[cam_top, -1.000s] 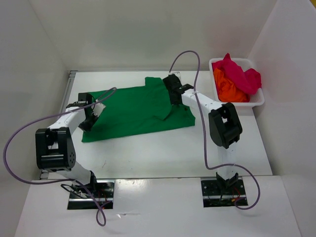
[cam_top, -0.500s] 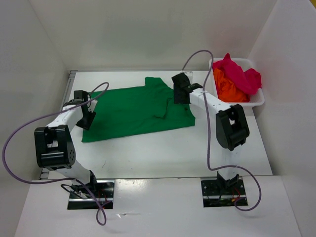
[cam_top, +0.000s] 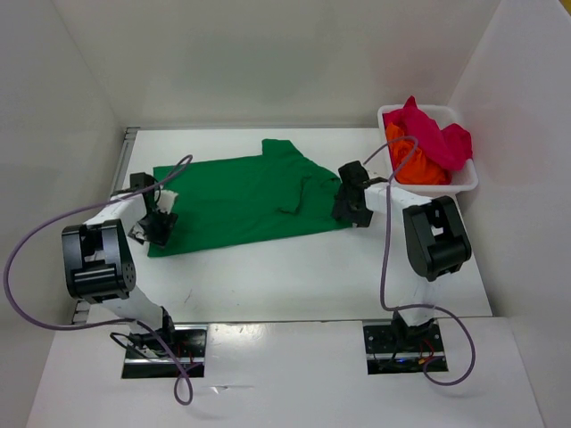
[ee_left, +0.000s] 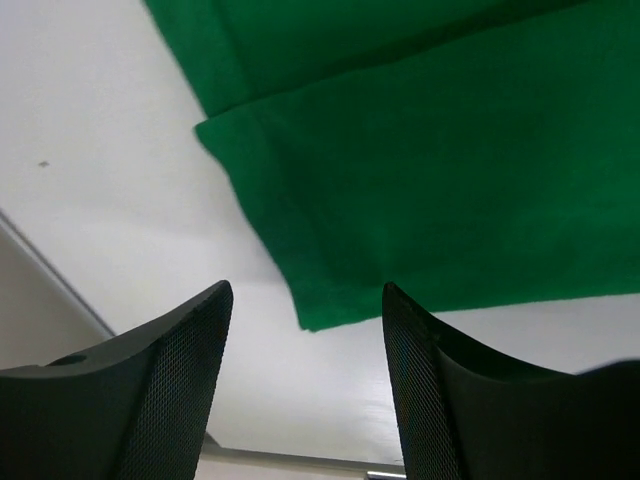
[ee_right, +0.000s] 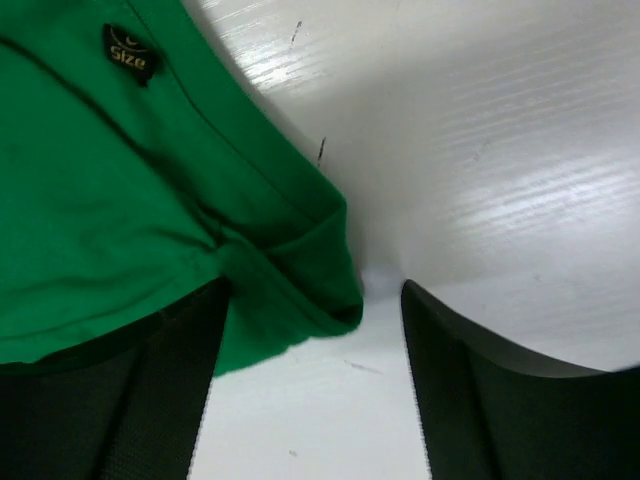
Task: Fold and stack the t-shirts
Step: Fold the flattened tshirt in 1/3 of the way
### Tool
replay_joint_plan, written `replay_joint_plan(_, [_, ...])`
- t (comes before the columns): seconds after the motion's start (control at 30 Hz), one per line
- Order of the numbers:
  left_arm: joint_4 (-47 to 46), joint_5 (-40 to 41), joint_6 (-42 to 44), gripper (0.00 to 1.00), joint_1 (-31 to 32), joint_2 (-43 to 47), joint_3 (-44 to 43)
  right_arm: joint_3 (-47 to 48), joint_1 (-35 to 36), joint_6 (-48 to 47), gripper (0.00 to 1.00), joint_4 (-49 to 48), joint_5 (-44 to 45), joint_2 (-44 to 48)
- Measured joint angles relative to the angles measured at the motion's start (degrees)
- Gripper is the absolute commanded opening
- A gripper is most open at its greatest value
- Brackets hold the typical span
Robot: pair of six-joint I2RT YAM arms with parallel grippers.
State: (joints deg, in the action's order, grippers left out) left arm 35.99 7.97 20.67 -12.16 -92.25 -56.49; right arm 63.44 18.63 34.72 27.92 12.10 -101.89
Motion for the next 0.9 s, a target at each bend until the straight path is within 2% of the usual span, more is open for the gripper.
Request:
replay_joint_plan(0.07, [-0.35,-0.87,-0.07,0.64,0.0,-1.62,0.02,-0.35,-0.87,0.46,0.65,-1.29,-0.85,-0.98])
replay_joint_plan(0.1, [-0.57,-1.2,-0.09,0.61,0.0,-2.32,0.04,-0.76,-1.2,0.74,0.58,-2.23,-1.51,-0.9])
replay_joint_plan(0.13, [-0.83,-1.55,-0.09,0.53,0.0,-2.97,0.09,-0.94,-1.57,0.94,0.39,-2.82,-1.92,-0.87])
replay_joint_plan(0.2, [-1.05,-2.32,-0.33,0.4,0.02,-3.41,0.24,-1.53,-2.43,1.46,0.19,-4.28,-3.15,-0.76])
replay_joint_plan(0.23, [-1.29,-2.6,-0.44,0.33,0.04,-3.41,0.33,-1.75,-2.69,1.92,0.04,-4.79,-3.65,-0.76])
replay_joint_plan(0.27, [-1.46,-2.99,-0.52,0.25,0.04,-3.41,0.42,-1.92,-2.89,2.29,0.0,-5.05,-4.31,-0.76])
replay_joint_plan(0.3, [-1.57,-3.43,-0.61,0.13,0.04,-3.41,0.52,-2.01,-3.02,2.89,0.0,-5.16,-4.7,-0.76])
replay_joint_plan(0.43, [-1.7,-4.48,-0.55,0.0,0.09,-3.41,0.63,-3.17,-3.15,4.15,0.0,-5.16,-5.22,0.31])
replay_joint_plan(0.57, [-1.55,-5.18,0.11,0.0,0.09,-3.41,0.63,-8.22,-3.13,5.75,0.0,-1.9,-6.1,6.29])
replay_joint_plan(0.77, [1.46,-5.64,2.58,0.0,0.13,-0.83,0.7,-14.43,-2.49,10.8,0.0,6.45,-8.52,22.62])
replay_joint_plan(0.9, [4.74,-2.32,5.97,0.0,0.15,5.25,1.49,-15.8,2.67,15.91,0.0,9.7,-10.03,28.65])
